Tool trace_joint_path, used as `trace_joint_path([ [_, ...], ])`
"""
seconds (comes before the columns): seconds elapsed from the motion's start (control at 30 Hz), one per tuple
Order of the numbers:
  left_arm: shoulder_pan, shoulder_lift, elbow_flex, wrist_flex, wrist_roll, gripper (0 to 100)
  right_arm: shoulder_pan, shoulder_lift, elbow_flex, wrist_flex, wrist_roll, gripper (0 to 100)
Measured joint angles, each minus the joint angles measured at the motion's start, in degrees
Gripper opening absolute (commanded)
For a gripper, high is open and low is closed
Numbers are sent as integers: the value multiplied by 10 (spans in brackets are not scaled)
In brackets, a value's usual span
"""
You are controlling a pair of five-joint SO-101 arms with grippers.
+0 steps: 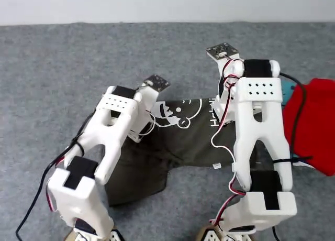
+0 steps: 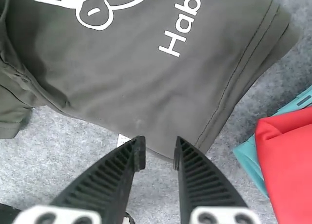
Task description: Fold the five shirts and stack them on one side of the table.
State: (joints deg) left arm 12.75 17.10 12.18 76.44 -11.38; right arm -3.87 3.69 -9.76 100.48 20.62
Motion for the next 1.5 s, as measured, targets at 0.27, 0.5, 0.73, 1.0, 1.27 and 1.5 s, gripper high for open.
trace_joint_path([
  [0.27, 0, -45, -7, 4, 2, 14, 0, -48, 41, 0, 0, 101],
  [0.5, 0, -123, -7, 40, -22, 54, 0, -131, 148, 0, 40, 101],
  [0.73, 0, -113, -7, 30, -21, 127, 0, -175, 189, 0, 45, 101],
  [1.0, 16, -60, -7, -7, -13, 126, 0, -175, 200, 0, 45, 101],
  [1.27, 25, -53, -7, -18, -13, 128, 0, -175, 200, 0, 45, 101],
  [1.5, 25, -52, -7, -69, -13, 129, 0, -175, 200, 0, 45, 101],
])
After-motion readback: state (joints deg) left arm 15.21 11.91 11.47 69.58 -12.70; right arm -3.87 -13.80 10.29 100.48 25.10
